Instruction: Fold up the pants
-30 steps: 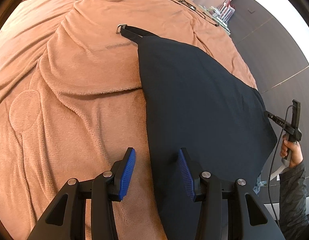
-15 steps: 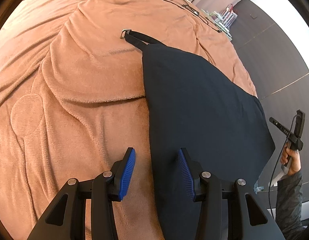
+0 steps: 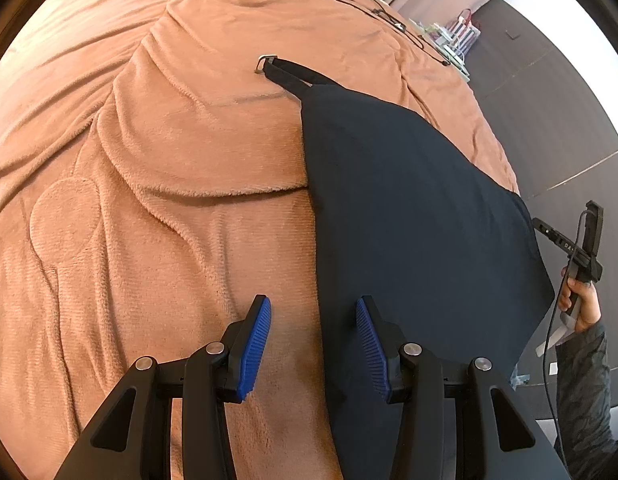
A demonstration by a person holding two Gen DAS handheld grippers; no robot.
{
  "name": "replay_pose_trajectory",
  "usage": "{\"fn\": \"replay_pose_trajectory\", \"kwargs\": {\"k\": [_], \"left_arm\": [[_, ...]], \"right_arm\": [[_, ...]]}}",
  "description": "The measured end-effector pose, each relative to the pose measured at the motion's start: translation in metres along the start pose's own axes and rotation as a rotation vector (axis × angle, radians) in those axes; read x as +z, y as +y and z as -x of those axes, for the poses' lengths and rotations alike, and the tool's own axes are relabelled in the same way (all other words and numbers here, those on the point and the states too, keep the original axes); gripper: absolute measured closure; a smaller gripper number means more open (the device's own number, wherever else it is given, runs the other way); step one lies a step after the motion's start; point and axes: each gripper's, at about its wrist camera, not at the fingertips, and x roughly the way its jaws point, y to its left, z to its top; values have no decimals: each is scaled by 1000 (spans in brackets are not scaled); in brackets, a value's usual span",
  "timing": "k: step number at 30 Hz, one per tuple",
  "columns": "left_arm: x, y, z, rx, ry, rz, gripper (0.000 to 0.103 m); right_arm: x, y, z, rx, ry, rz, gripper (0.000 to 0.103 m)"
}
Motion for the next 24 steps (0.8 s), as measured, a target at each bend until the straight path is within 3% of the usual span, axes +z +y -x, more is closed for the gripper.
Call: {"fn": "replay_pose_trajectory", "kwargs": {"k": [5,12,24], "left_arm": [[-1,0,-1,-1,1,3,56],[3,-3,-4,-11,0,1,56],[8,-4,-3,-44,-20,5,56]], "right_arm": [[5,-5,-13,8,39,-9,66],[9,-14,-14,20,63,-25,101],[-3,-18,6,-41,30,-90,102]]}}
